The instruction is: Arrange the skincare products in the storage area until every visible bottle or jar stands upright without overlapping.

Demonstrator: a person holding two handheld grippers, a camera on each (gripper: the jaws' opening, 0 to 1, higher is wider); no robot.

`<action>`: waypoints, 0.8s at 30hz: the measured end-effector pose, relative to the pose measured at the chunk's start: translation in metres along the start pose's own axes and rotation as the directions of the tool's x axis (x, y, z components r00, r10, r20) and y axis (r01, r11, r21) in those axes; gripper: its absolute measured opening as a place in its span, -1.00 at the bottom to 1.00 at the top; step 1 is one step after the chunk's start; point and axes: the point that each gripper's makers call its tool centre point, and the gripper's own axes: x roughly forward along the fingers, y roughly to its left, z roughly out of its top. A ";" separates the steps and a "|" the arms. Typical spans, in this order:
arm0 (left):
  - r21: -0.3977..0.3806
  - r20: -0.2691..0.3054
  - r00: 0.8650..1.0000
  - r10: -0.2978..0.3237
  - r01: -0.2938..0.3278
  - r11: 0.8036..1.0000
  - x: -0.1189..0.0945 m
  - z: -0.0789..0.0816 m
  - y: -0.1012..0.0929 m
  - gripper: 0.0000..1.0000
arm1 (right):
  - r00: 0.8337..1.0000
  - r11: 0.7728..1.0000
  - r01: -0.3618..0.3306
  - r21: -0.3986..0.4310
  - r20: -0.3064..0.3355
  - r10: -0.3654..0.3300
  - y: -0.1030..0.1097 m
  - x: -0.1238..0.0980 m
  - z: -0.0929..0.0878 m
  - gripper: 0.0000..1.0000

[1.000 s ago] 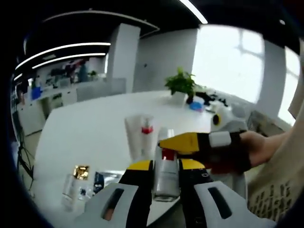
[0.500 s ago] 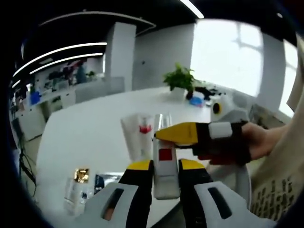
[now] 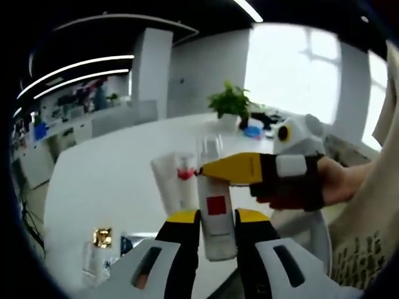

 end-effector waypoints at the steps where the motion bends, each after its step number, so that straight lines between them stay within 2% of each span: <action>1: -0.011 0.003 1.000 -0.016 0.016 1.000 0.000 0.002 -0.001 -0.61 | 1.000 1.000 -0.016 -0.007 -0.001 0.016 0.002 0.000 0.002 -0.61; 6: -0.053 0.008 0.993 -0.115 0.116 0.992 0.002 0.008 -0.008 -0.58 | 0.993 0.993 -0.114 -0.043 -0.034 0.112 0.013 -0.001 0.009 -0.62; 8: -0.073 0.005 0.989 -0.150 0.150 0.986 0.003 0.009 -0.009 -0.54 | 0.987 0.987 -0.154 -0.052 -0.058 0.150 0.017 -0.002 0.010 -0.62; 10: -0.090 -0.010 0.981 -0.196 0.194 0.977 0.003 0.008 -0.014 -0.52 | 0.974 0.974 -0.214 -0.074 -0.097 0.207 0.024 -0.004 0.009 -0.62; 14: -0.096 -0.031 0.948 -0.315 0.311 0.945 0.002 0.007 -0.028 -0.52 | 0.947 0.950 -0.298 -0.098 -0.154 0.281 0.034 -0.008 0.006 -0.62; 18: -0.081 -0.070 0.926 -0.370 0.364 0.928 0.001 0.002 -0.034 -0.53 | 0.916 0.916 -0.364 -0.169 -0.243 0.319 0.042 -0.011 -0.001 -0.62; 24: -0.041 -0.118 0.888 -0.443 0.442 0.896 -0.001 -0.001 -0.040 -0.54 | 0.890 0.895 -0.412 -0.172 -0.284 0.355 0.047 -0.012 -0.004 -0.62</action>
